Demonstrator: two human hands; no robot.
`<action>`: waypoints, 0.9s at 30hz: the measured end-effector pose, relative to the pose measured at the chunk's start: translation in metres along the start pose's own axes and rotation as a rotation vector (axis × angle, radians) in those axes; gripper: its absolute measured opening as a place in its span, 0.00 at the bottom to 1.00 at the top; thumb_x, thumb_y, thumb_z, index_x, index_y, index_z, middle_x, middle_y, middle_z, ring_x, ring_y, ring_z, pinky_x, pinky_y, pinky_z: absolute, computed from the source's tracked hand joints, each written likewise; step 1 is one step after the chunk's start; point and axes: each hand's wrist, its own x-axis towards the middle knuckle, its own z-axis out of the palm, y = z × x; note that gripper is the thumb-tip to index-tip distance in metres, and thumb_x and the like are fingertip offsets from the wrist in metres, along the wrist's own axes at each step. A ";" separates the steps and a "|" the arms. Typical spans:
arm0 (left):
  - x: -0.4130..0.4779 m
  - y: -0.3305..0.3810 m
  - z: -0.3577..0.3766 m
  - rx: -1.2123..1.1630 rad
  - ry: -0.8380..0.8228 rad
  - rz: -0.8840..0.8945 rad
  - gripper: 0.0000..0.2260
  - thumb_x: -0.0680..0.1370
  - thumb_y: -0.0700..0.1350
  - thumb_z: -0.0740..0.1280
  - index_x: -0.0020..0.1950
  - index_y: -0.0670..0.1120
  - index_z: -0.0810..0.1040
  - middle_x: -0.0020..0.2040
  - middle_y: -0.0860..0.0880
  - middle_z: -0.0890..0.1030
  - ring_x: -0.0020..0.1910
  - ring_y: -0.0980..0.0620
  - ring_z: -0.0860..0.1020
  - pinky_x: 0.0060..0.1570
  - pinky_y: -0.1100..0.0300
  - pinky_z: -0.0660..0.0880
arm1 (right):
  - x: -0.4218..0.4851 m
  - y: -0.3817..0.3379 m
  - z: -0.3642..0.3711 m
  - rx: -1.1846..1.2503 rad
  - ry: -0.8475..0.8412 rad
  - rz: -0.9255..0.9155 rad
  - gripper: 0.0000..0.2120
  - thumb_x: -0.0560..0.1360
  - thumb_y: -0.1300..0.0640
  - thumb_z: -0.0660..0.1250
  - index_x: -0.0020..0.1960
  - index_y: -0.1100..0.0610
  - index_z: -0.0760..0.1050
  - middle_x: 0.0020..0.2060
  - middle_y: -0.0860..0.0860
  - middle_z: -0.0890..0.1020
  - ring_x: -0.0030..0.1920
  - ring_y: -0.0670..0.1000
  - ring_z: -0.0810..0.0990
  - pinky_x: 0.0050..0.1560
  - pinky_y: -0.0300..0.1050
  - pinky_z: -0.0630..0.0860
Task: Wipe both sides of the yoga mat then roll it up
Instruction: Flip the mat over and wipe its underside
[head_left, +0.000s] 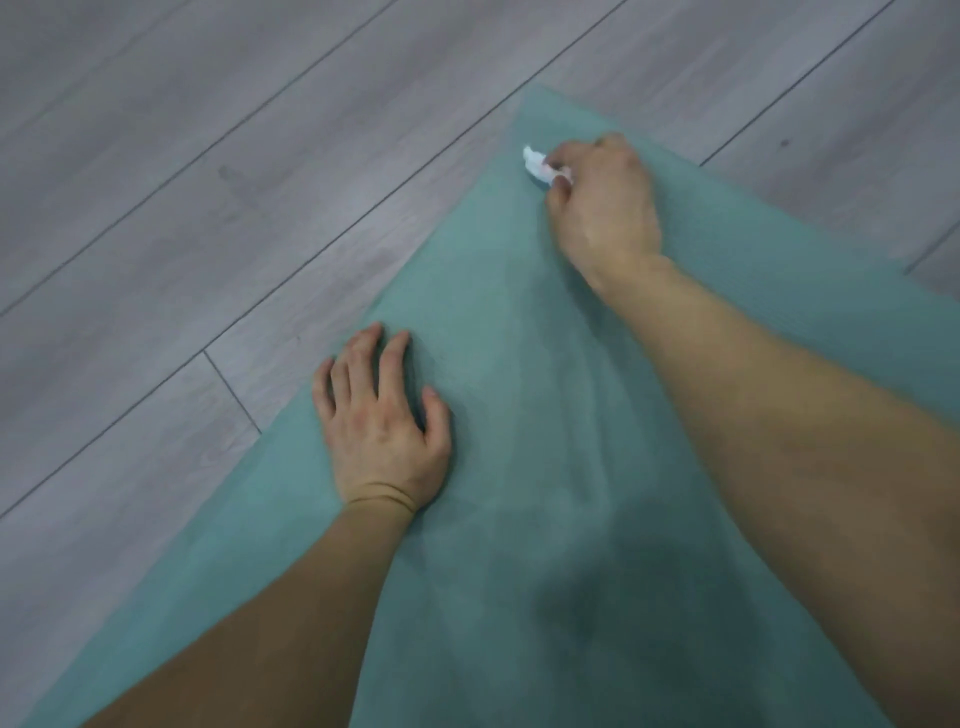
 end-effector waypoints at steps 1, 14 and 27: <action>0.001 0.000 0.000 -0.005 -0.002 0.004 0.25 0.77 0.51 0.65 0.73 0.45 0.75 0.74 0.43 0.73 0.73 0.39 0.70 0.76 0.38 0.61 | 0.000 -0.006 0.002 0.025 0.023 0.085 0.16 0.85 0.55 0.58 0.67 0.53 0.80 0.61 0.60 0.76 0.55 0.65 0.80 0.57 0.56 0.75; 0.003 0.002 -0.004 -0.003 -0.051 0.003 0.26 0.76 0.50 0.67 0.73 0.42 0.76 0.76 0.40 0.72 0.74 0.37 0.69 0.77 0.37 0.59 | 0.001 -0.036 0.024 0.003 -0.083 -0.033 0.19 0.84 0.56 0.60 0.73 0.47 0.77 0.60 0.59 0.78 0.52 0.64 0.82 0.55 0.57 0.78; 0.003 0.003 -0.004 0.009 -0.086 0.014 0.27 0.77 0.49 0.66 0.74 0.40 0.75 0.77 0.38 0.70 0.76 0.36 0.68 0.77 0.35 0.59 | 0.060 -0.002 -0.003 -0.097 0.150 0.072 0.18 0.84 0.55 0.58 0.70 0.52 0.79 0.61 0.58 0.77 0.52 0.61 0.79 0.51 0.53 0.73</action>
